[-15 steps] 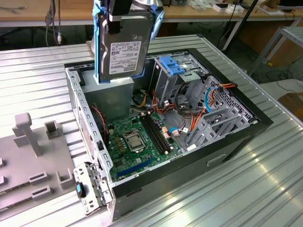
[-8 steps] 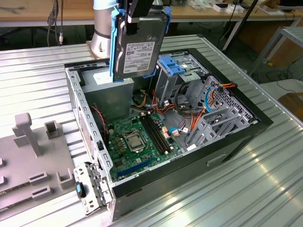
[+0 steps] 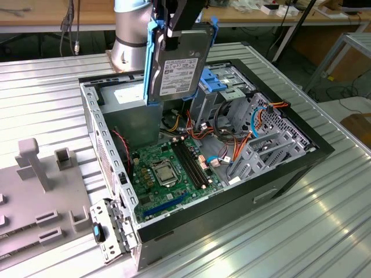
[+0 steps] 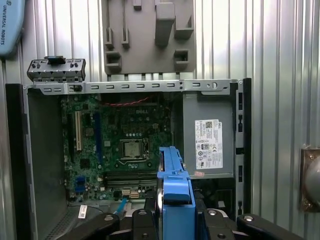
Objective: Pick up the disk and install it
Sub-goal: 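Pick up the disk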
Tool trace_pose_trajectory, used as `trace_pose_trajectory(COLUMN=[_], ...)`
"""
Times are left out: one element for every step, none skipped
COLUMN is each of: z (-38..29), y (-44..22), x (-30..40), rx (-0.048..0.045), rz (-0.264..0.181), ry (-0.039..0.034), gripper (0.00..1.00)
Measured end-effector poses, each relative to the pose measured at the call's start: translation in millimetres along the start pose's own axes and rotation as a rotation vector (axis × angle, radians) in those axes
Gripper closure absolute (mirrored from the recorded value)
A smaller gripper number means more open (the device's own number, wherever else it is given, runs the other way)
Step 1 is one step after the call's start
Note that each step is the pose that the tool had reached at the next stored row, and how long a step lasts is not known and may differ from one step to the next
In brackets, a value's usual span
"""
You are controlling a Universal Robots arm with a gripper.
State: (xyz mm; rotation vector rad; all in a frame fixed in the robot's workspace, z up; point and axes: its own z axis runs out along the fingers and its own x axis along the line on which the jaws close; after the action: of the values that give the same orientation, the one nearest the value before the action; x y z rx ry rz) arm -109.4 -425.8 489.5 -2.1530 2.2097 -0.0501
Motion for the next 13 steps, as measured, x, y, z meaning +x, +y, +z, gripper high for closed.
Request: trace_pose_trajectory(z=[0.5,0.7,1.1,1.6,2.6,3.5,4.3,4.8,6.0,7.2,8.3,9.1,10.7], y=[-1.0,-1.9,-2.9,-3.9,-5.3,-6.5,-7.5,-8.4,-10.3,-13.3,-15.9,-18.4,-21.9], x=[0.6,1.1,1.7,2.7,4.3,5.8,7.1,8.1,10.0,11.8,13.0,14.1,16.5], rx=[0.0001,0.0000,0.0000,0.0001,0.0002,0.0002,0.0002,0.0002,0.0002,0.0001,0.0002,0.0002,0.0002], rz=[0.000,0.001,0.002,0.004,0.005,0.005,0.005,0.005,0.005,0.005,0.005,0.005,0.005], ry=[0.0002,0.0010,0.0023,0.0033,0.0035,0.0035,0.0035,0.0036,0.0036,0.0037,0.0036,0.0037,0.0037], gripper=[0.63,0.63,0.63,0.63,0.63,0.63,0.63,0.63,0.63,0.63,0.63,0.63,0.63])
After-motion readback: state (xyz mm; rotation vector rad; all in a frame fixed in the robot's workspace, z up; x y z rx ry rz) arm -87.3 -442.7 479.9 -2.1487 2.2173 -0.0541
